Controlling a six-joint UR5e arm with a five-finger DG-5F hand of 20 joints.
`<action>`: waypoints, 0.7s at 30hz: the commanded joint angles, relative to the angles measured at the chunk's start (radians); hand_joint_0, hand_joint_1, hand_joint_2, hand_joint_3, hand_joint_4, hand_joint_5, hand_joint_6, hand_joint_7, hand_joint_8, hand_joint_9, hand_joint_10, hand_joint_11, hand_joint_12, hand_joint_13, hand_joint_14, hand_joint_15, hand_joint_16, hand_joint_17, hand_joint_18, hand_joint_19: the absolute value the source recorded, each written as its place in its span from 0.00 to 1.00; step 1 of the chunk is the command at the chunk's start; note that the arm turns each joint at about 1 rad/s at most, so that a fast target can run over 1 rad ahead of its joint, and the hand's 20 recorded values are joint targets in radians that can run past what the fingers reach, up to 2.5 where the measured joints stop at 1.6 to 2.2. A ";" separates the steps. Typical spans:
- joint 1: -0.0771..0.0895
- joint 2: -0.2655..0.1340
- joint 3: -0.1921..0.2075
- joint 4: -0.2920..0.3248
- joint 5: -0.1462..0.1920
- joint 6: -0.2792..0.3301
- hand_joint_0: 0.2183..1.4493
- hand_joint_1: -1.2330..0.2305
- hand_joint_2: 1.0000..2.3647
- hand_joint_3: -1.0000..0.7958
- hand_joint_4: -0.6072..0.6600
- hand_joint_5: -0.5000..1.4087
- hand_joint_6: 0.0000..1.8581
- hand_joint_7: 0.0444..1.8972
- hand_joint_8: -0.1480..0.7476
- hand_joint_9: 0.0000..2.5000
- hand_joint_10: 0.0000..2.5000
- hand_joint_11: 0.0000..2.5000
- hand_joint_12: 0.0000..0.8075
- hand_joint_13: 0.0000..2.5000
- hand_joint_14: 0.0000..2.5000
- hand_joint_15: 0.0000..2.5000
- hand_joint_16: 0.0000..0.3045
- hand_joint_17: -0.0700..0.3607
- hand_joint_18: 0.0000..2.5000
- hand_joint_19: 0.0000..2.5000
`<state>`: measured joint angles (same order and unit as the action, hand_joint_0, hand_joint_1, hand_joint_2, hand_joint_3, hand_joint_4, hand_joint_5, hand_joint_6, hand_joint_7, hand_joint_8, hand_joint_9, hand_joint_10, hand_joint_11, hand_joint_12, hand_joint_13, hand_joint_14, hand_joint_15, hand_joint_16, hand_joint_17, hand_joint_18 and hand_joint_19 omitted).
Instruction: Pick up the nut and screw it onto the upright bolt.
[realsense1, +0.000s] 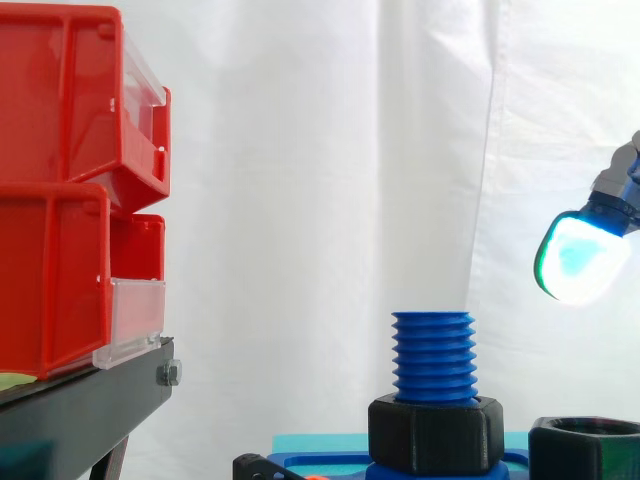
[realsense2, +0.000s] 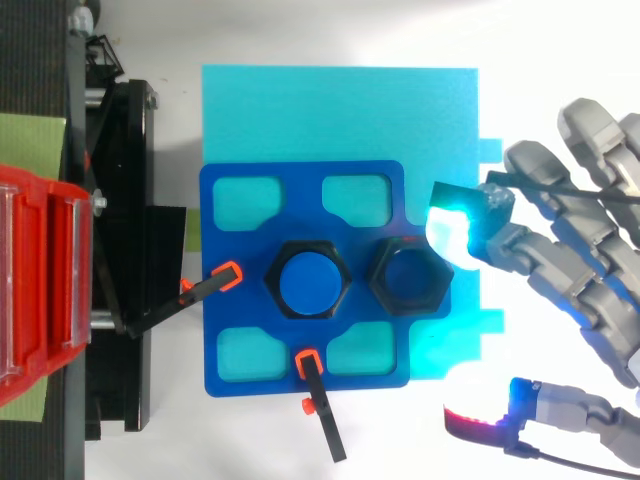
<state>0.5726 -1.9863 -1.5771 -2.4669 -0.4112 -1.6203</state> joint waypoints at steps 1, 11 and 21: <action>0.000 -0.002 0.000 0.019 0.000 -0.030 0.16 0.31 0.00 0.28 0.65 0.12 0.27 0.35 0.47 0.08 0.00 0.00 0.47 0.03 0.00 0.00 0.15 0.41 0.00 0.00; -0.010 -0.028 0.000 0.020 -0.037 -0.041 0.17 0.32 0.00 0.28 0.65 0.12 0.27 0.35 0.47 0.08 0.00 0.00 0.46 0.03 0.00 0.00 0.15 0.40 0.00 0.00; -0.020 -0.057 0.000 0.042 -0.060 -0.003 0.17 0.34 0.00 0.28 0.65 0.12 0.27 0.35 0.47 0.09 0.00 0.00 0.46 0.04 0.00 0.00 0.15 0.40 0.00 0.00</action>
<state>0.5564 -2.0398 -1.5771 -2.4289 -0.4633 -1.6345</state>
